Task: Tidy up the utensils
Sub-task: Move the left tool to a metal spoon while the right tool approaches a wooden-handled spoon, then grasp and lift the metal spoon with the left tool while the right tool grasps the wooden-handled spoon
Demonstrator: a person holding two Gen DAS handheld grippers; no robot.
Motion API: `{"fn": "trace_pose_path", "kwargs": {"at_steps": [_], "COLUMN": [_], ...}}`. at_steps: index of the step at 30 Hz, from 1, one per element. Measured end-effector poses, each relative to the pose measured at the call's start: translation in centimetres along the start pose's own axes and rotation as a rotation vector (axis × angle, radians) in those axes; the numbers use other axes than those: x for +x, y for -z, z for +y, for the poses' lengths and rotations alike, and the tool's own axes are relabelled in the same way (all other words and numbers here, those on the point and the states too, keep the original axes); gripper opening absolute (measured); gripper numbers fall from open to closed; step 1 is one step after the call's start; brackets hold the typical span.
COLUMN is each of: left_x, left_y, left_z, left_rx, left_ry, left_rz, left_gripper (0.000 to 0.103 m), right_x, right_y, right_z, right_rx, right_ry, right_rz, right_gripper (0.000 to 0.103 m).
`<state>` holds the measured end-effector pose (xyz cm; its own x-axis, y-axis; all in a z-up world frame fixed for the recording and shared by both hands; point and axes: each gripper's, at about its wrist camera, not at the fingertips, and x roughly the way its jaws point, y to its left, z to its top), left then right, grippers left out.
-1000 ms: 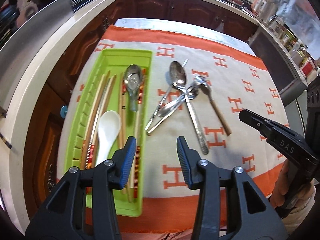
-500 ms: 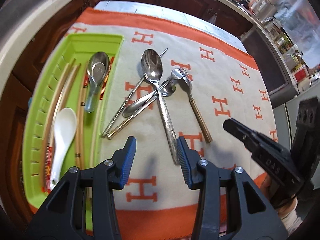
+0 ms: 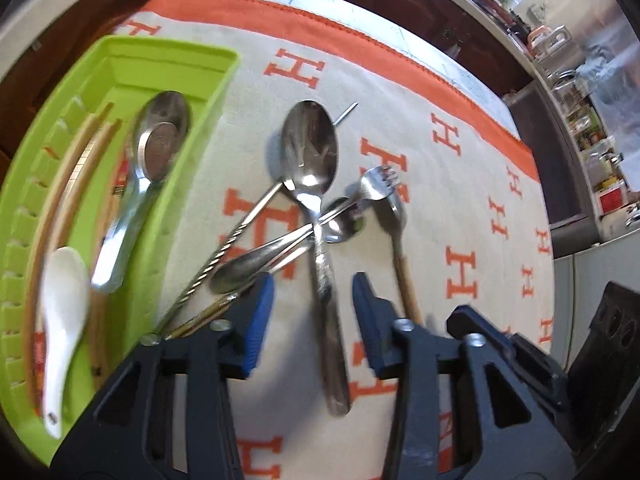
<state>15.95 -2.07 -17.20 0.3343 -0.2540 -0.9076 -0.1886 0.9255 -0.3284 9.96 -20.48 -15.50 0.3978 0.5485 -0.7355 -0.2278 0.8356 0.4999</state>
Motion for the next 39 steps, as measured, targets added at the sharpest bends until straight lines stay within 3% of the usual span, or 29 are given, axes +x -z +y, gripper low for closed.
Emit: {"fn": "trace_pose_path", "kwargs": {"at_steps": [7,11,18,21,26,39], "left_x": [1.7,2.1,2.3,1.7,1.3,2.4], "left_y": [-0.6,-0.5,-0.1,0.3,0.7,0.1], "left_z": [-0.3,-0.5,-0.4,-0.7,-2.2,-3.7], "left_rx": [-0.010,-0.017,-0.045,-0.027,0.052,0.154], "left_ry": [0.039,0.068,0.115,0.105,0.051,-0.055], "left_rz": [-0.011,-0.019,-0.051,-0.088,-0.107,-0.060], "left_gripper": [0.024,0.008,0.007,0.000,0.000,0.001], "right_x": [0.6,0.9,1.0,1.0,1.0,1.1], "right_y": [0.0,0.1,0.2,0.2,0.1,-0.4], "right_z": [-1.2,-1.8,-2.4,-2.5,-2.1,-0.5], "right_rx": [0.030,0.049,0.064,0.064,0.051,0.010], "right_ry": [-0.033,-0.048,-0.052,-0.048,-0.041,-0.025], "right_rz": [0.017,0.024,0.021,0.020,0.020,0.023], "right_gripper": [0.009,0.009,0.009,0.009,0.009,0.008]}}
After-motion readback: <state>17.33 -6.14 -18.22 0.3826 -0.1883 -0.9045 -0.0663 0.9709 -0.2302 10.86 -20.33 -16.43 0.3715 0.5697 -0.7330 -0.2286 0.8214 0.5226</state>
